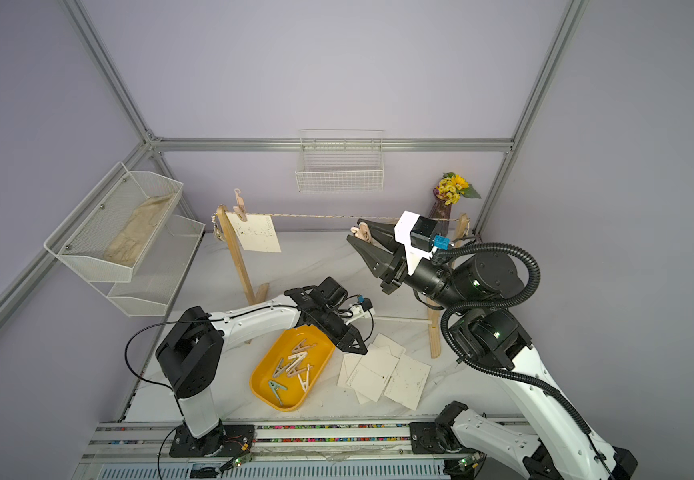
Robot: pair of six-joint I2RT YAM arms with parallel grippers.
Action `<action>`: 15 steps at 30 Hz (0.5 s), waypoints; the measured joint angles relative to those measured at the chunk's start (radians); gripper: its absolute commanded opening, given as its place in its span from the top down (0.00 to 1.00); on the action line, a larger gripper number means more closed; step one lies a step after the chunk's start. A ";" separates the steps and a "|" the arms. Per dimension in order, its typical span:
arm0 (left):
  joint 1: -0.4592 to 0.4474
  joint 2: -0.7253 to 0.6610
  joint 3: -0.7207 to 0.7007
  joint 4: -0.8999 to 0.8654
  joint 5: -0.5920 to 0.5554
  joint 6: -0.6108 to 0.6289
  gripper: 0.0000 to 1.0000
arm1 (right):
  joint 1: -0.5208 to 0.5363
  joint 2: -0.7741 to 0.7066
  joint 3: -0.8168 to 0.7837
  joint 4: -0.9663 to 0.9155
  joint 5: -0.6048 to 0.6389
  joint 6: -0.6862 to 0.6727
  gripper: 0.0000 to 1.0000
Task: Remove the postcards from the strings
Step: Place the postcard on the postcard, then place the clamp in the storage box.
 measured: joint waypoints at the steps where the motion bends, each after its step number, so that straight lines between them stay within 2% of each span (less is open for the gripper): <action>1: 0.000 0.000 0.007 -0.020 -0.019 0.009 0.73 | 0.000 0.001 0.000 -0.002 0.000 0.000 0.68; 2: 0.000 -0.001 0.013 -0.032 -0.034 0.016 0.71 | 0.000 0.003 0.001 -0.004 -0.002 0.000 0.68; 4: 0.003 -0.012 0.019 -0.054 -0.085 0.043 0.60 | 0.000 0.011 0.006 -0.016 -0.009 0.001 0.68; 8: 0.006 -0.121 0.019 -0.078 -0.161 0.116 0.50 | 0.000 0.032 0.006 -0.041 -0.032 0.005 0.68; 11: 0.008 -0.332 -0.003 -0.049 -0.233 0.209 0.43 | 0.000 0.049 -0.003 -0.055 -0.071 0.012 0.68; 13: 0.009 -0.550 -0.055 -0.004 -0.329 0.274 0.39 | 0.000 0.064 -0.011 -0.066 -0.105 0.020 0.68; 15: 0.009 -0.767 -0.128 0.055 -0.458 0.328 0.28 | 0.000 0.084 -0.016 -0.067 -0.140 0.026 0.67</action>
